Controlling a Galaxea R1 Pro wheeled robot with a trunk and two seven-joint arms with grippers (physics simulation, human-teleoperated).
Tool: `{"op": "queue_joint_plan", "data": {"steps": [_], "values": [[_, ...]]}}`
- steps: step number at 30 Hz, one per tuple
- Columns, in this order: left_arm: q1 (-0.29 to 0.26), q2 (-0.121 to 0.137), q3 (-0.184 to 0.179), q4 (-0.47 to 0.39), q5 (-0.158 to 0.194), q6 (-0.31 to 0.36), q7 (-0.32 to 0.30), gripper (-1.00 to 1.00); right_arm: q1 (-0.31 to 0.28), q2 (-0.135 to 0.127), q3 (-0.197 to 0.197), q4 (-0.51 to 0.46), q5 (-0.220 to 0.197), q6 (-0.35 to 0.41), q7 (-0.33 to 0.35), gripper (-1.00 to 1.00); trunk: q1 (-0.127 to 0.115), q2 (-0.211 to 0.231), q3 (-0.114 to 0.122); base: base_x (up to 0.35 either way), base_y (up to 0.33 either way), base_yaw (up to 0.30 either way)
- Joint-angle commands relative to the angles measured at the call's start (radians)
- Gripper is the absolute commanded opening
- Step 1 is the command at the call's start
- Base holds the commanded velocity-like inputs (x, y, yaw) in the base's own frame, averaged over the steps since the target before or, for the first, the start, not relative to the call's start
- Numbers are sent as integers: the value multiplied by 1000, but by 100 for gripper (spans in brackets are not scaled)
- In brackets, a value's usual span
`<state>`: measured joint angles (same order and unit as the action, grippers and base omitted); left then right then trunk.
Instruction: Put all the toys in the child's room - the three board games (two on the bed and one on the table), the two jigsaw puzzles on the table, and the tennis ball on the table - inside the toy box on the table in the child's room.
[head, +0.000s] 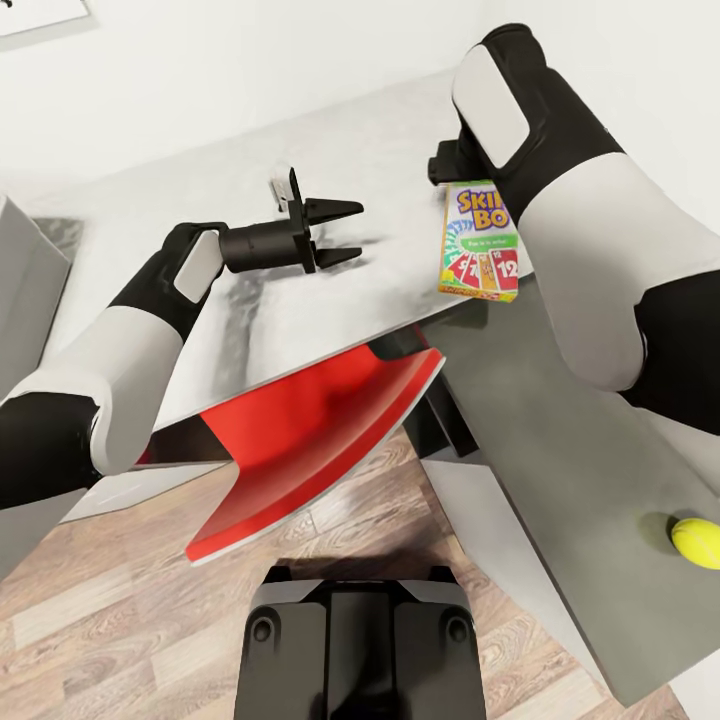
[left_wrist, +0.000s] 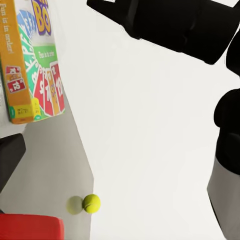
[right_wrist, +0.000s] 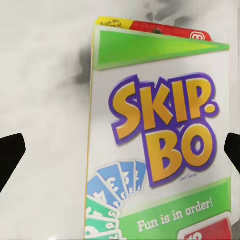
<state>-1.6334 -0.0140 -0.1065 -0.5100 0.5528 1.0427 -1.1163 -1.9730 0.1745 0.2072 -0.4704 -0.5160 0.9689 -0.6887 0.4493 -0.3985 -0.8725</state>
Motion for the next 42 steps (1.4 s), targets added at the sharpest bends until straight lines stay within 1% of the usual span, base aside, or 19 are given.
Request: {"op": "queue_joint_plan", "data": {"steps": [1,7,8,10,12,13,14,16,18,21,24,25,29,33,36,42], "values": [[-1,0,-2,1,1,4,-4,100,0,0,3,-7,-9,2,-9,100,1,-2,-1,57,0,0],[-1,0,-2,1,1,4,-4,100,3,0,4,-53,-9,2,-8,100,1,-2,-1,62,0,0],[5,6,3,-5,-1,4,2,100,9,0,10,-58,-14,-4,-2,100,1,-1,-1,0,0,0],[16,17,3,-16,-4,4,14,100,20,0,21,-70,-21,-15,9,100,1,-1,-1,0,0,0],[28,18,3,-27,-4,4,20,100,31,0,32,-81,-21,-27,20,100,1,-1,-1,0,0,0],[33,13,2,-33,-5,4,21,100,37,0,38,-84,-20,-32,26,100,1,-1,-1,0,0,0],[39,7,-1,-39,-7,4,23,100,42,0,32,-78,-18,-38,32,100,1,-1,-1,0,0,0],[30,1,-3,-33,-10,4,31,100,54,0,20,-67,-17,-49,30,100,1,-1,-1,0,0,0],[19,-1,-3,-22,-12,4,42,100,65,0,11,-55,-17,-60,25,100,1,-1,-1,0,0,0],[2,-18,-16,-39,7,4,25,100,48,0,-6,-55,-11,-43,31,100,1,-2,-1,0,0,0],[-15,-35,-16,-41,8,4,19,100,31,0,-22,-60,-11,-36,30,100,1,-2,-1,0,0,0],[-20,-38,-21,-35,3,3,23,100,25,0,-24,-66,-13,-35,29,100,1,-2,-1,0,0,0],[-43,-37,-39,-13,-20,-1,45,100,24,0,-24,-73,-19,-34,31,100,1,-2,-1,0,0,0],[-60,-37,-41,-3,-42,0,68,100,25,0,-25,-75,-20,-33,33,100,1,-2,-1,0,0,0],[-60,-36,-41,-1,-47,0,84,100,26,0,-26,-75,-21,-33,33,100,1,-2,-1,0,0,0],[-60,-34,-41,0,-50,0,86,100,26,0,-26,-76,-21,-33,34,100,1,-2,-1,0,0,0]]}}
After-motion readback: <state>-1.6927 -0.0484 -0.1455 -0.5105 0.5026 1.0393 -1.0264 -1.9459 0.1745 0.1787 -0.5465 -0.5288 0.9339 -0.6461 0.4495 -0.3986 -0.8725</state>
